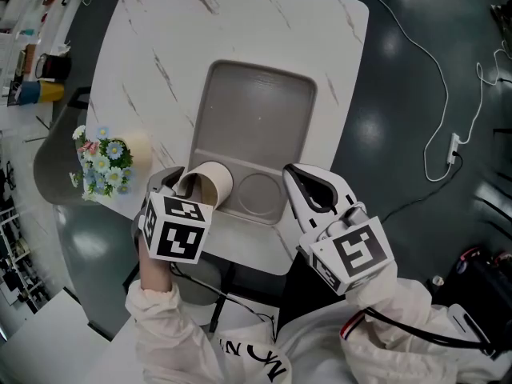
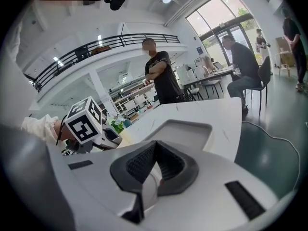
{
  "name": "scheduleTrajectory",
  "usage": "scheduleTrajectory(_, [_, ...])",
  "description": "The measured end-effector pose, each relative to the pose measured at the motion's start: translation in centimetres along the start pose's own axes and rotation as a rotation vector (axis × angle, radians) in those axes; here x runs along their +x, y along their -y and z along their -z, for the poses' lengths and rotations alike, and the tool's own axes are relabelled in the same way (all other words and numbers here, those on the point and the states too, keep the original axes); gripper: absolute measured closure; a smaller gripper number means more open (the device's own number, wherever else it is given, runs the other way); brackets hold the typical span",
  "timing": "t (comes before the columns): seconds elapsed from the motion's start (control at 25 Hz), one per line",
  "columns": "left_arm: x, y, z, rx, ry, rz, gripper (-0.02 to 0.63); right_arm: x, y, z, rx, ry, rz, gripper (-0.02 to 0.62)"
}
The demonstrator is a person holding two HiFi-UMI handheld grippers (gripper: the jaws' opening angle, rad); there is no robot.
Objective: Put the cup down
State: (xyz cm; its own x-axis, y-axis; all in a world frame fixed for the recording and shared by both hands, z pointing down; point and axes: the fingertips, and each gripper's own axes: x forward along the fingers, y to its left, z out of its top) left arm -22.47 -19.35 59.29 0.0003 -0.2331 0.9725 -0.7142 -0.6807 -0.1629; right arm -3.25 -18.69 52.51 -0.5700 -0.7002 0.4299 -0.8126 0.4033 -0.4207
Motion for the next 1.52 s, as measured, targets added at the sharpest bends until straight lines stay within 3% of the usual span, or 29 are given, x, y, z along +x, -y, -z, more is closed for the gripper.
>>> scheduleTrajectory(0.52, [-4.2, 0.2, 0.0, -0.021, 0.062, -0.051, 0.518, -3.4, -1.5, -2.4, -0.027, 0.049, -0.009, 0.591])
scheduleTrajectory(0.92, [-8.5, 1.2, 0.9, -0.084, 0.184, -0.091, 0.52, -7.0, -4.4, -3.7, -0.091, 0.072, -0.029, 0.591])
scheduleTrajectory(1.32, [-12.9, 3.6, 2.7, -0.206, 0.303, -0.095, 0.524, -10.9, -7.7, -4.6, -0.128, 0.088, -0.049, 0.591])
scheduleTrajectory(1.52, [-16.4, 3.5, 3.5, -0.287, 0.4, -0.14, 0.579, -12.2, -10.1, -5.6, -0.158, 0.094, -0.073, 0.592])
